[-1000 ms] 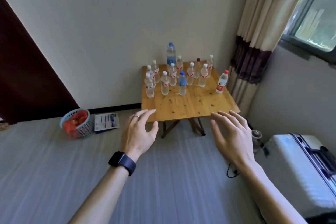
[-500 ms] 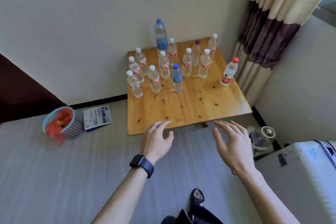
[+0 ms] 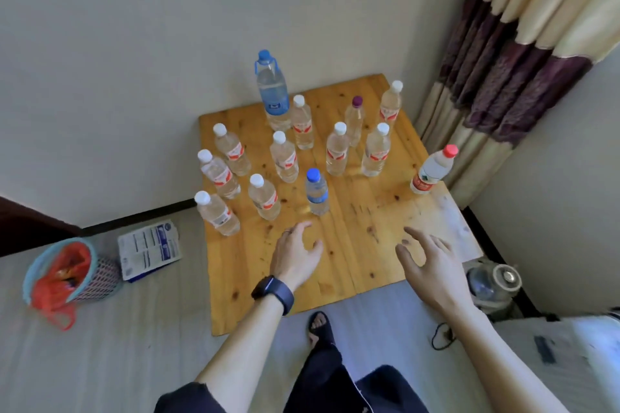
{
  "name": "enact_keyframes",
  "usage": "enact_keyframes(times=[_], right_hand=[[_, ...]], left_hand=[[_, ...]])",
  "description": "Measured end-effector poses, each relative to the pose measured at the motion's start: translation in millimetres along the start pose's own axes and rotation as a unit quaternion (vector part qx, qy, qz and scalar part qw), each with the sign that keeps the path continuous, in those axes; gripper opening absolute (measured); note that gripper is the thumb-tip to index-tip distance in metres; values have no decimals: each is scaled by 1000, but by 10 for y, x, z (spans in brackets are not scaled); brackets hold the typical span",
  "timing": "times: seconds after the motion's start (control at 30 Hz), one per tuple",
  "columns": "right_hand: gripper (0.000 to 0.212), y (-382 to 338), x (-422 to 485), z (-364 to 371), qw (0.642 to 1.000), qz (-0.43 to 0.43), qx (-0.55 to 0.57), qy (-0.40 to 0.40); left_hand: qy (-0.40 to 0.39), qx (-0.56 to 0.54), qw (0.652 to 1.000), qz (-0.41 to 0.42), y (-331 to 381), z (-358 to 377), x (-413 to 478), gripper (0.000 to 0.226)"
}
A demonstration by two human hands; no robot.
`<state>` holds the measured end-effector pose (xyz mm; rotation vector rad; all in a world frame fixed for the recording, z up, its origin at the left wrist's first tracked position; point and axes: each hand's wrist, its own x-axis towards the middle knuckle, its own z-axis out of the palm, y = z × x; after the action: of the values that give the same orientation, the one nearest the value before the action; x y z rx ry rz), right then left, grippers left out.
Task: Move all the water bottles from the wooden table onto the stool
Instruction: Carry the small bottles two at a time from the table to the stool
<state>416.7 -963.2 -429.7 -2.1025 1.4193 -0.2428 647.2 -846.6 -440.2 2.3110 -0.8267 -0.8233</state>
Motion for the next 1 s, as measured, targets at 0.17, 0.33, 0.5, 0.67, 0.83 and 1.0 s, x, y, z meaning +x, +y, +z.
enact_keyframes(times=[0.17,0.33,0.5,0.67,0.83,1.0], right_hand=[[57,-2,530,-68,997,71,19,-30],[75,296,1206,-175,982,168,58,-61],[99,667,1964,-211,965,221,127,-67],[124,869,2548,-209,954,209,212,-30],[84,909,2763,-144,959,196,194,-59],[57,854,2490,-122,986,101,103,-83]], left_hand=[[-15,-52,998,-29,225,-8,666,61],[-17,-106,991,-79,296,69,1126,87],[5,-121,989,-88,289,216,1351,81],[32,-158,978,-131,231,353,1517,72],[60,-175,974,-132,233,386,1573,65],[81,-136,978,-133,334,434,1400,47]])
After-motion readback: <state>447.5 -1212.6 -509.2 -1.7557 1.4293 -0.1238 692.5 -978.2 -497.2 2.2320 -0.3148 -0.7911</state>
